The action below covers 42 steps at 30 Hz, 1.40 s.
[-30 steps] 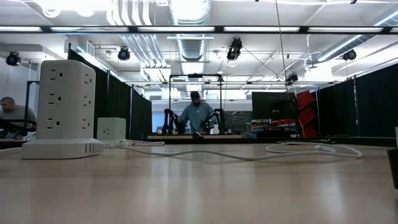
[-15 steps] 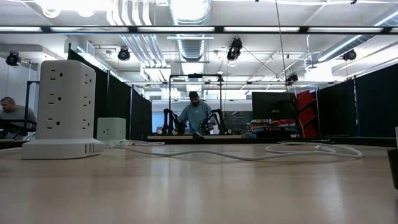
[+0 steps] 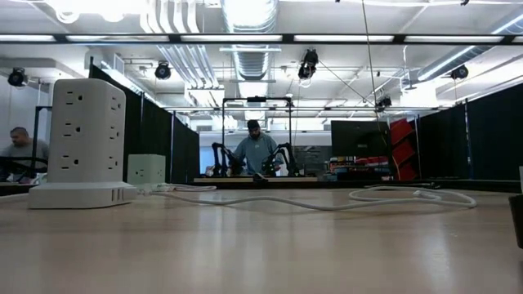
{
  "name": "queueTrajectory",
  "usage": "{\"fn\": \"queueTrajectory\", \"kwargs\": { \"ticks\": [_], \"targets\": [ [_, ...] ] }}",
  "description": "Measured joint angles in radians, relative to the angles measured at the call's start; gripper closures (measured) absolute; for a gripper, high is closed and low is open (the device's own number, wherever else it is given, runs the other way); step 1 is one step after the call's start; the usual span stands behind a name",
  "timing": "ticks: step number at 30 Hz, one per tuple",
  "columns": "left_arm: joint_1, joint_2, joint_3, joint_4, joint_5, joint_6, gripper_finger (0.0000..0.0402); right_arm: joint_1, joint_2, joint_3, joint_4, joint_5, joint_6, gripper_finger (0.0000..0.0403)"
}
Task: Insert USB
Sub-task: Insert the bottom black charger cable into the white outlet extension
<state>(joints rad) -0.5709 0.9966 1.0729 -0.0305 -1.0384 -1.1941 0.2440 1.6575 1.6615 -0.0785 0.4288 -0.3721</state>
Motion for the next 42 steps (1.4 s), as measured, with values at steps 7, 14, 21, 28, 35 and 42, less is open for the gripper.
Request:
{"fn": "queueTrajectory", "kwargs": {
  "ticks": [7,14,21,28,35,42],
  "targets": [
    [0.011,0.0,0.0,-0.037,0.152,0.127,0.0401,0.008,0.0,0.0,-0.131,0.001,-0.143,0.0317],
    [0.036,0.001,0.0,-0.181,0.27,-0.079,0.0401,0.018,0.022,-0.004,-0.096,0.044,-0.38,0.033],
    [0.042,0.013,0.0,-0.18,0.38,-0.175,0.0401,0.01,0.096,-0.005,0.042,0.047,-0.541,0.0326],
    [0.04,0.002,0.0,-0.165,0.405,-0.196,0.0401,0.053,0.16,-0.006,0.253,0.055,-0.803,0.0312],
    [0.042,-0.039,0.0,-0.164,0.384,-0.194,0.0401,0.078,0.155,-0.006,0.305,0.06,-0.81,0.0299],
    [0.043,-0.051,0.0,-0.177,0.382,-0.176,0.0401,0.093,0.149,-0.003,0.372,0.039,-0.891,0.0293]
  ]
}}
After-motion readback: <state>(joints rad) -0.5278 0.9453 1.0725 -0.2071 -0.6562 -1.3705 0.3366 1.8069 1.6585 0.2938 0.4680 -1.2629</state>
